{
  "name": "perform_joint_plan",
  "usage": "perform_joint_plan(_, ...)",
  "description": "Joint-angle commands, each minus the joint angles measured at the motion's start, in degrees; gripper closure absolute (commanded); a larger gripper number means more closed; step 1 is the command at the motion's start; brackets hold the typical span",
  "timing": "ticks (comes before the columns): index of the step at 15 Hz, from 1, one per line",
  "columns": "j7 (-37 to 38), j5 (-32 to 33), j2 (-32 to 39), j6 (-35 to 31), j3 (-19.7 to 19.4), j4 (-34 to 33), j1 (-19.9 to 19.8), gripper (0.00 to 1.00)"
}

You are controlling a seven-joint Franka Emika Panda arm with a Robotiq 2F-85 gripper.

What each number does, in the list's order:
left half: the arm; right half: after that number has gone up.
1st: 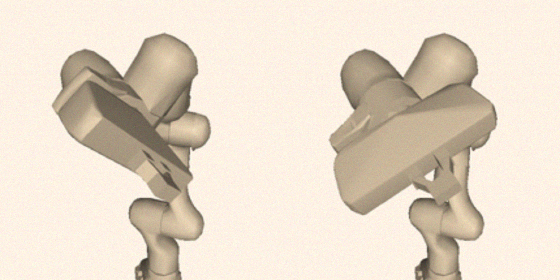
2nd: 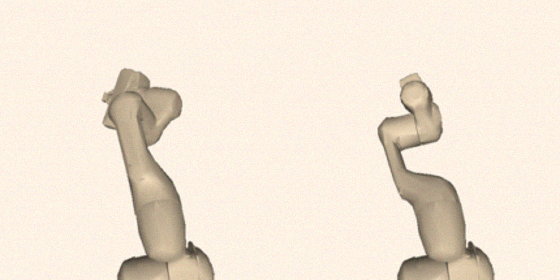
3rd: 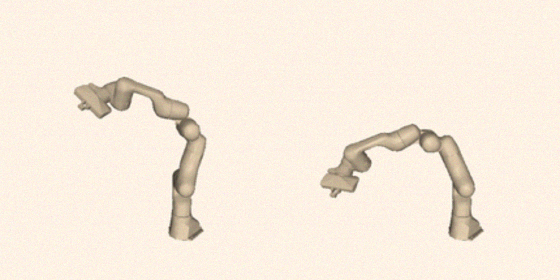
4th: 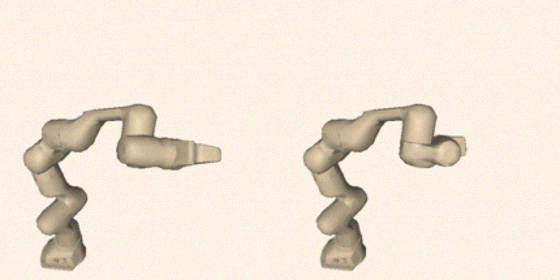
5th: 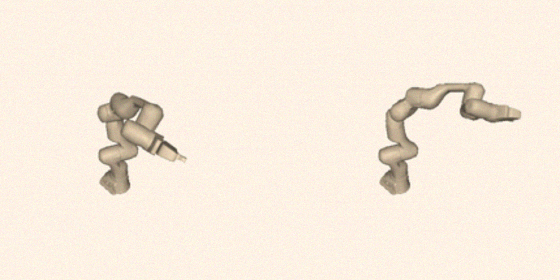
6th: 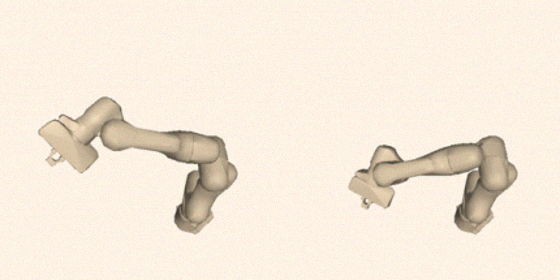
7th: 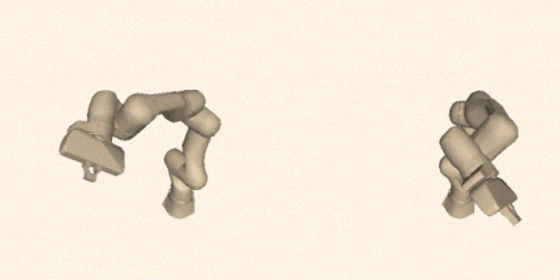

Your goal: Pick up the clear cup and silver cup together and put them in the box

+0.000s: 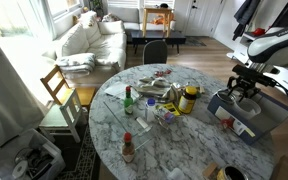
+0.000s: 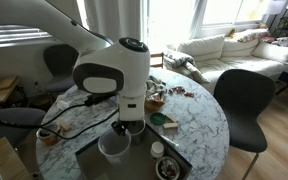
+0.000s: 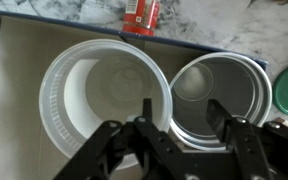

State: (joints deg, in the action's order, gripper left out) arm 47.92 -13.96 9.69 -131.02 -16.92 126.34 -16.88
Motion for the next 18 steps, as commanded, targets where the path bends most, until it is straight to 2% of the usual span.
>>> perform_joint_plan(1, 2.3, 2.2, -3.6, 3.5, -1.1, -0.3, 0.6, 0.09)
perform_joint_plan(2, 2.9, 2.9, -5.0, 4.7, -1.2, -0.4, 0.6, 0.01)
perform_joint_plan(4, 3.3, 4.5, -8.2, 8.7, -1.2, -1.0, 0.4, 0.00)
perform_joint_plan(9, -5.0, 11.8, -13.6, 25.1, -0.4, -5.0, -0.2, 0.00)
perform_joint_plan(11, -7.4, 14.4, -15.0, 29.4, 0.1, -6.3, -0.1, 0.00)
perform_joint_plan(16, -12.8, 18.1, -18.4, 31.1, 1.7, -7.8, 0.2, 0.00)
perform_joint_plan(18, -11.1, 16.5, -17.1, 30.1, 1.7, -8.2, -0.2, 0.00)
